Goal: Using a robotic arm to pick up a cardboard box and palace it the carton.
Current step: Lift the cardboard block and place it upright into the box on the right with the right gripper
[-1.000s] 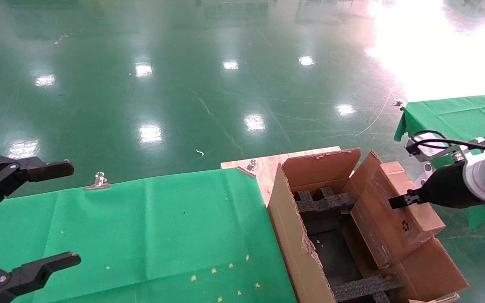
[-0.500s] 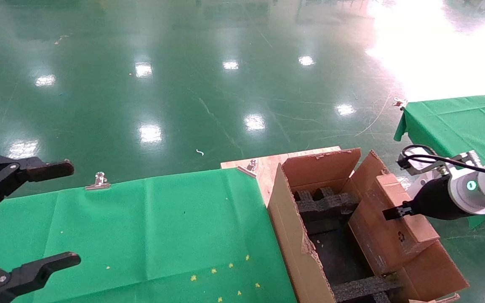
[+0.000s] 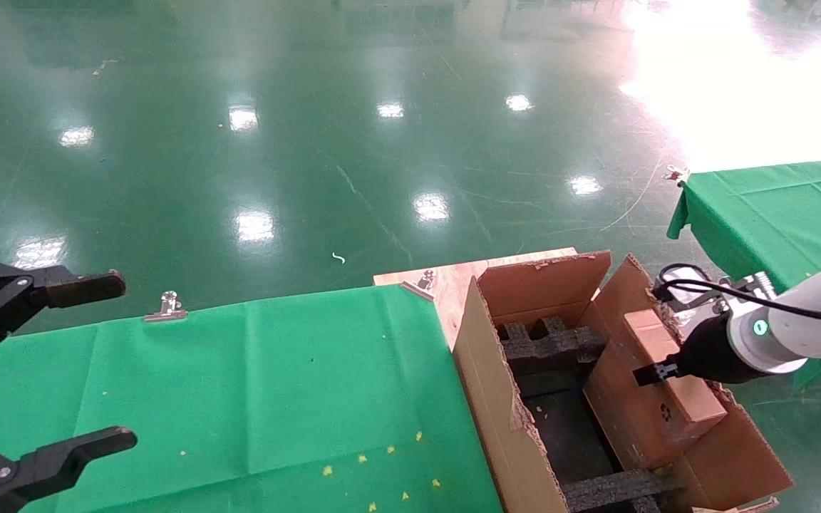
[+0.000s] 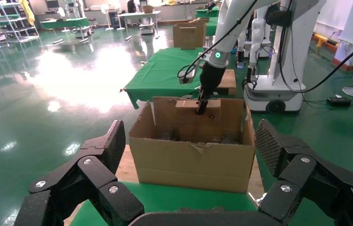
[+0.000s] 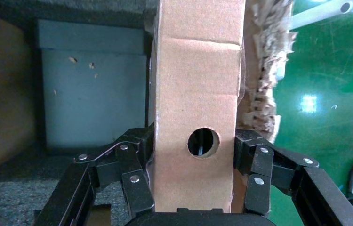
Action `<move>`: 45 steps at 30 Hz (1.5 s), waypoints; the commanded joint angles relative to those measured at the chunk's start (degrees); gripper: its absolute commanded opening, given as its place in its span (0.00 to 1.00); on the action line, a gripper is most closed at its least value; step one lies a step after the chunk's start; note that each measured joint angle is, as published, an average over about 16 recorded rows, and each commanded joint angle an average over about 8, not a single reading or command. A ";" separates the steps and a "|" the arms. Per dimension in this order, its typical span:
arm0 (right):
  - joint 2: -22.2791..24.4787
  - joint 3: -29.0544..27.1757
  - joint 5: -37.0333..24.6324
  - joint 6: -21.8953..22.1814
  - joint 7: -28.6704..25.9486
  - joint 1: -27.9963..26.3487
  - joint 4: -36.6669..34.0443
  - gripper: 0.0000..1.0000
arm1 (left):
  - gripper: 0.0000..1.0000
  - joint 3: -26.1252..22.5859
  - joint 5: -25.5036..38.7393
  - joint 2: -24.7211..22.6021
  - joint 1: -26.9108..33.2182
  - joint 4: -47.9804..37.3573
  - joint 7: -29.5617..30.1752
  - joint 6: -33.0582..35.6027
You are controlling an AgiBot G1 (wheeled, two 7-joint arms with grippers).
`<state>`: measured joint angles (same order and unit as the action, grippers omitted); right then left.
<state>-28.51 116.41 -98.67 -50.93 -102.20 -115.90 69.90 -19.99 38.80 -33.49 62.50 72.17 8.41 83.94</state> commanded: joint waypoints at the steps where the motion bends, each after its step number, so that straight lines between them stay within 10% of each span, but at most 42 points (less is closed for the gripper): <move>1: -0.64 0.17 0.30 0.54 0.27 0.89 -0.98 0.00 | 1.00 0.00 0.00 0.00 0.00 0.00 0.00 0.00; 39: -12.23 -1.21 14.12 1.22 15.83 14.10 -24.72 0.00 | 1.00 -0.02 -0.02 0.01 0.01 0.00 -0.01 -0.01; 41: -12.58 -1.35 14.54 1.00 16.37 14.29 -25.35 0.07 | 1.00 -0.02 -0.02 0.01 0.01 0.00 -0.01 -0.01; 45: -13.15 -1.61 15.23 0.62 17.28 14.65 -26.45 0.55 | 1.00 -0.02 -0.02 0.01 0.00 -0.01 -0.02 -0.02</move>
<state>-41.51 114.86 -83.63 -50.23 -85.19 -101.33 43.75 -20.01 38.78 -33.48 62.50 72.17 8.39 83.93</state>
